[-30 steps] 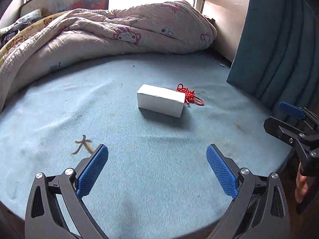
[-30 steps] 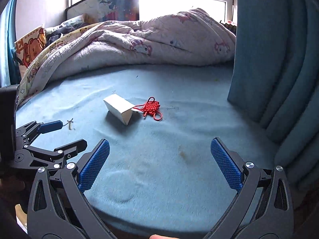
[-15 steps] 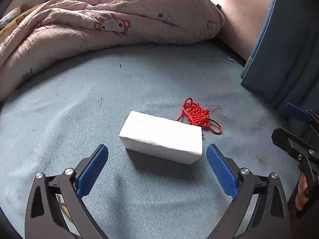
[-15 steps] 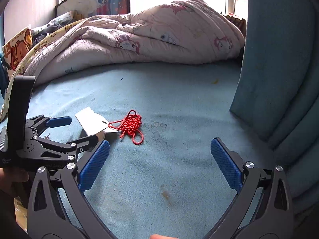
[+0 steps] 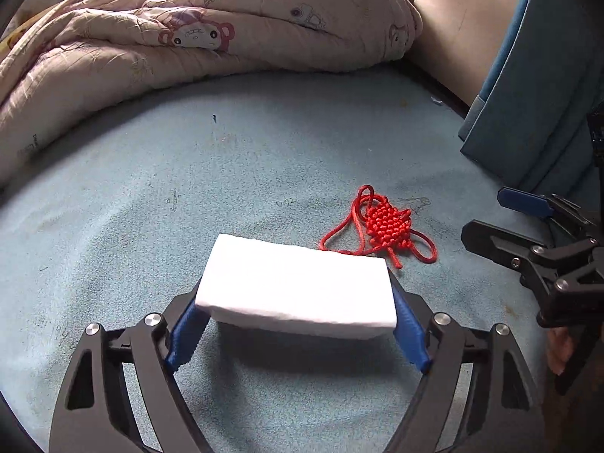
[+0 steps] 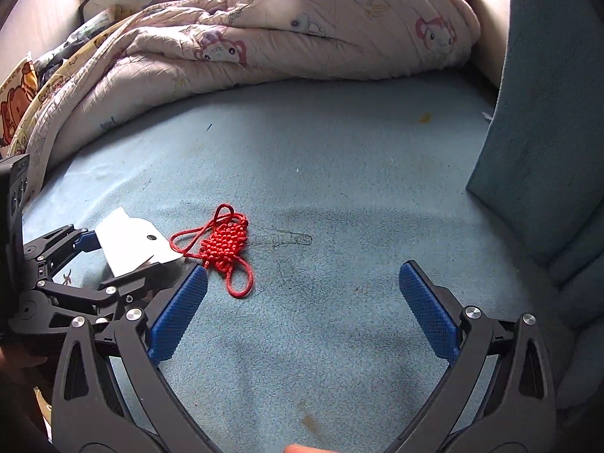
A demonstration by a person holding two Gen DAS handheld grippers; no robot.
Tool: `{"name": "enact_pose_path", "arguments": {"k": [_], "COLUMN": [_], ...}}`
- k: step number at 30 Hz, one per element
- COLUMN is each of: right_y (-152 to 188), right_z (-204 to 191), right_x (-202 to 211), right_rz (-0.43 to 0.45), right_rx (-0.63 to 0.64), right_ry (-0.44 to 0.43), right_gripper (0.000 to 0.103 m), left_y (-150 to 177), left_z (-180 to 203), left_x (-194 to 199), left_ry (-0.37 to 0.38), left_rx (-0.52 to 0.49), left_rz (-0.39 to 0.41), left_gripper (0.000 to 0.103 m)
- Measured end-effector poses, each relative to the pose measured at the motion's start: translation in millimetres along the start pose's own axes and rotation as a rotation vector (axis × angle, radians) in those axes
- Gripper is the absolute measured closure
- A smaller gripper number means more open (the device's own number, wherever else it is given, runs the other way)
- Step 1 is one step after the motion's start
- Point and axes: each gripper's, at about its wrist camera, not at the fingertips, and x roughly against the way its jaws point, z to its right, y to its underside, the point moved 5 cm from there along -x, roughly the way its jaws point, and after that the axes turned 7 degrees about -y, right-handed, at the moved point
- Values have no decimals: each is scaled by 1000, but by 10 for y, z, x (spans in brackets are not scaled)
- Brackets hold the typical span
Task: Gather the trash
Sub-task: 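Grasp the white foam block with the left tool while the right tool grasps the red knotted cord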
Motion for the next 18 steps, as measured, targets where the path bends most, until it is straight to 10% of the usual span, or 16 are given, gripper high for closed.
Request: {"name": "enact_pose_path", "arguments": {"k": [18], "right_y": [-103], "right_z": [-582], "right_x": [-524], "right_rz": [-70], "right_rx": [74], "right_ry": [8], "right_gripper": [6], "left_y": [61], "left_z": [-529], "left_x": [225], "left_ry": [-12], "left_rx": [42], "left_rz": [31], "left_gripper": [21]}}
